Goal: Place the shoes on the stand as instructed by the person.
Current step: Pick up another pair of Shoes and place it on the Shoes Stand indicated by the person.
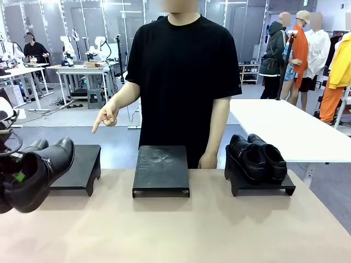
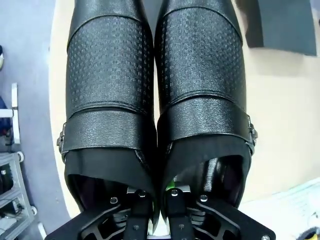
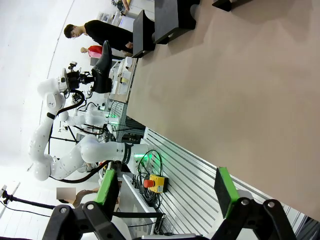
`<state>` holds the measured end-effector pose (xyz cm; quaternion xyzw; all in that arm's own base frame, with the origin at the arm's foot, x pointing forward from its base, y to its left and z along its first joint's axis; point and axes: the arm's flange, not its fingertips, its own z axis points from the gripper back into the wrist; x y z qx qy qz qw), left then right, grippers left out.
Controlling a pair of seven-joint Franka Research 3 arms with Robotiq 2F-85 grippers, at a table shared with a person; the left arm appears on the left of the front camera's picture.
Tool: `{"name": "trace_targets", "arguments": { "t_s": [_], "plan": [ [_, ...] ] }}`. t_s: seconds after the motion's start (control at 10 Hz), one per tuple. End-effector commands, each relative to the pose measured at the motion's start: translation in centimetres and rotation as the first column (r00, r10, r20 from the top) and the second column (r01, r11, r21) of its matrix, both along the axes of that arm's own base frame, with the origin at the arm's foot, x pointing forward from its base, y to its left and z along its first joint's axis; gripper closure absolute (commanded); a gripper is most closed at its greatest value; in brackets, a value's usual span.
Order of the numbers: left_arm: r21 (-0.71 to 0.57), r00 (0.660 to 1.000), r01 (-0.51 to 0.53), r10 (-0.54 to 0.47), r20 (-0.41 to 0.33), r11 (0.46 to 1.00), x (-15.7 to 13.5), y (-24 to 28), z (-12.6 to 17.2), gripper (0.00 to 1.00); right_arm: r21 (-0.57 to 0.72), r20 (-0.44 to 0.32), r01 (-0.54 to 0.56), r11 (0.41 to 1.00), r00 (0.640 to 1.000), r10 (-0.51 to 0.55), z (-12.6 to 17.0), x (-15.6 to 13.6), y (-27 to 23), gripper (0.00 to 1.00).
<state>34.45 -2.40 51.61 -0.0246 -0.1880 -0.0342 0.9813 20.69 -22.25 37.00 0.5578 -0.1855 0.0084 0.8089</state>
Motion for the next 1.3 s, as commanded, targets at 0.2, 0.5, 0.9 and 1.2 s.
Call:
{"name": "trace_targets", "arguments": {
  "t_s": [0.2,0.5,0.9,1.2],
  "plan": [
    [0.024,0.991,-0.003,0.000,0.132,1.000,11.4,1.4,0.0,0.93,0.012,0.000,0.012,1.000,1.000,-0.012,0.5,0.0,0.2,0.02],
    [0.002,0.993,0.015,-0.015,0.113,1.000,17.1,2.1,-1.7,0.93,0.012,0.000,0.012,1.000,1.000,-0.012,0.5,0.0,0.2,0.02],
    [0.003,0.995,0.013,-0.014,0.103,1.000,22.7,2.9,-5.6,0.93,0.012,0.000,0.012,1.000,1.000,-0.012,0.5,0.0,0.2,0.02],
    [0.007,0.993,0.001,-0.002,0.114,1.000,24.7,3.0,-7.6,0.93,0.012,0.000,0.012,1.000,1.000,-0.012,0.5,0.0,0.2,0.02]
  ]
}}
